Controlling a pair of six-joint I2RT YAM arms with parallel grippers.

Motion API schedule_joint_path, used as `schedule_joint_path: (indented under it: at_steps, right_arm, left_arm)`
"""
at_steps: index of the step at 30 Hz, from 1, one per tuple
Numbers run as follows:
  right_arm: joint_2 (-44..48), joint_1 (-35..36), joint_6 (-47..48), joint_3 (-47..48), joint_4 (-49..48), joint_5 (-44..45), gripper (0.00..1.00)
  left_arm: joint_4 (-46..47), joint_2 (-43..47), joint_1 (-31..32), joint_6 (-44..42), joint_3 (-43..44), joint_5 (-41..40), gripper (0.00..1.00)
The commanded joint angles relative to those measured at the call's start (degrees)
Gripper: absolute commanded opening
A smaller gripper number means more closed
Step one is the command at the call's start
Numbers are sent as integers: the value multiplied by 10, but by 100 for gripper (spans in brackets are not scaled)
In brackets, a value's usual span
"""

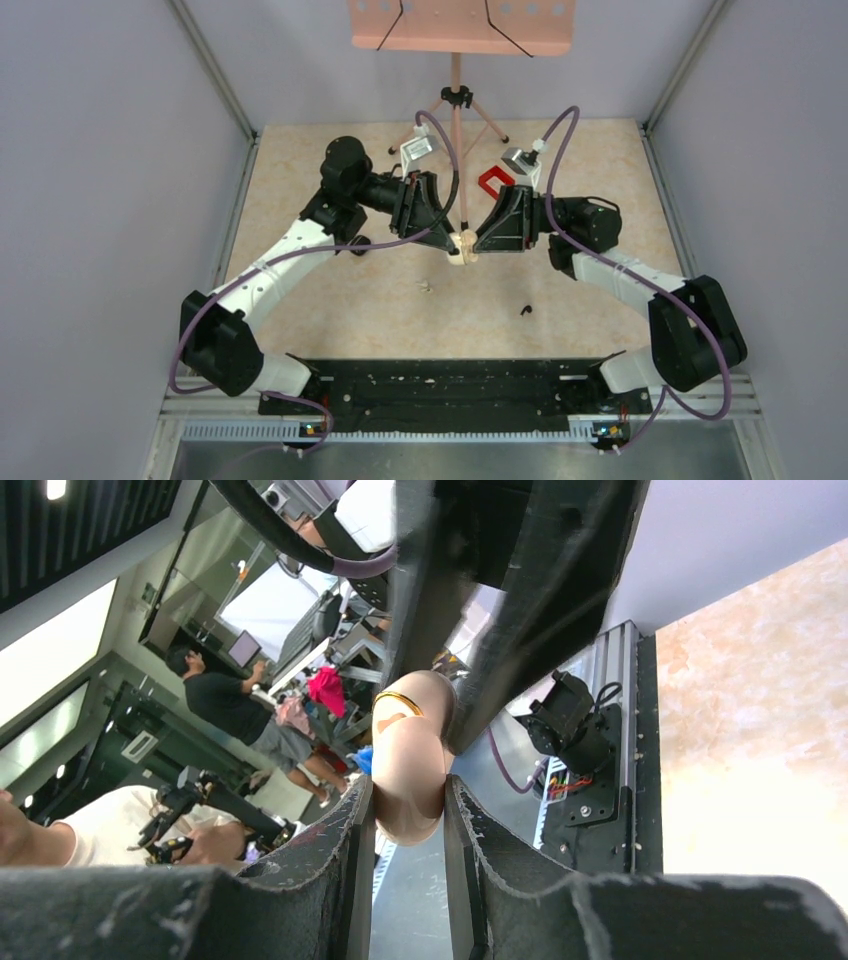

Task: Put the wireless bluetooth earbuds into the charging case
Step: Pass from the left arm to the right, then pick up the left earbud from the center of the board.

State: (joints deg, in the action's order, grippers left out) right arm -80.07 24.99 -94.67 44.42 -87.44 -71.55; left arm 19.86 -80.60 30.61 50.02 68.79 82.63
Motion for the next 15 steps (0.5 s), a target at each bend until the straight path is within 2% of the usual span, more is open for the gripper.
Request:
schedule_joint_path:
  at_steps: [1,4,6,9,12,13,15]
  right_arm:
    - [-8,-3,0,12,-114,8,0]
    - [-7,-16,-5,-4,-114,14,0]
    - [-4,-27,-6,-20,-114,18,0]
    - [-1,-46,-10,-48,-112,28,0]
    - [-3,-70,0,-82,-88,43,0]
    - [-3,-79,14,-98,-66,50,0]
    - [7,-92,81,-128,39,71,0]
  left_arm:
    - [15,12,-8,-13,16,-10,50]
    - [-14,10,-23,-22,16,-36,81]
    - [-39,15,-41,-32,11,-61,96]
    - [-109,29,-58,-79,13,-96,99]
    - [-222,36,-77,-157,31,-134,99]
    - [-263,37,-84,-183,37,-153,99]
    - [-353,40,-99,-223,48,-217,99]
